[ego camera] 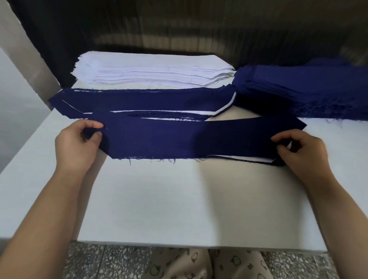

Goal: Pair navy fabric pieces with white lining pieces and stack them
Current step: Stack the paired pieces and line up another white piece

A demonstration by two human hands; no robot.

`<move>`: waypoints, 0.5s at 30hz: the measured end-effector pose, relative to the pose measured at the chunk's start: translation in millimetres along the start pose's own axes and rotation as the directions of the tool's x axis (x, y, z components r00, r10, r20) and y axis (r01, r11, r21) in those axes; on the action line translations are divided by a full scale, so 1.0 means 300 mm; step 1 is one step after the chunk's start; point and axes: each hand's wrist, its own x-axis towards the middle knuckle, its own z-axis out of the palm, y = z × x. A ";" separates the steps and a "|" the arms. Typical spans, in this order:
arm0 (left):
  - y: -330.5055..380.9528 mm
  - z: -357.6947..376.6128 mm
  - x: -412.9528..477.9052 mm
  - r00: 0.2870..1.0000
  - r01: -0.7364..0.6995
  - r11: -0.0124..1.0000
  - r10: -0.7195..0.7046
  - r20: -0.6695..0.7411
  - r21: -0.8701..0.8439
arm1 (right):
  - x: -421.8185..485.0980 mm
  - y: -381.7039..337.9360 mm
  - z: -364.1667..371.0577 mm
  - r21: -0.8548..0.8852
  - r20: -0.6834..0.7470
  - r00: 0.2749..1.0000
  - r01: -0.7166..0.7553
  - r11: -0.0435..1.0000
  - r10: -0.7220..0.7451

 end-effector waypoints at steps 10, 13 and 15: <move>0.002 0.001 0.003 1.000 0.002 0.997 -0.002 -0.003 0.072 | -0.002 0.000 0.002 -0.018 0.024 0.999 0.034 0.999 -0.034; 0.004 0.004 0.003 1.000 0.014 0.996 -0.016 0.020 0.092 | -0.003 -0.001 0.002 -0.010 0.006 1.000 0.029 1.000 -0.029; 0.003 0.005 0.002 0.999 0.013 0.995 -0.016 0.029 0.094 | 0.000 0.001 0.002 0.001 0.001 0.999 0.034 0.999 -0.034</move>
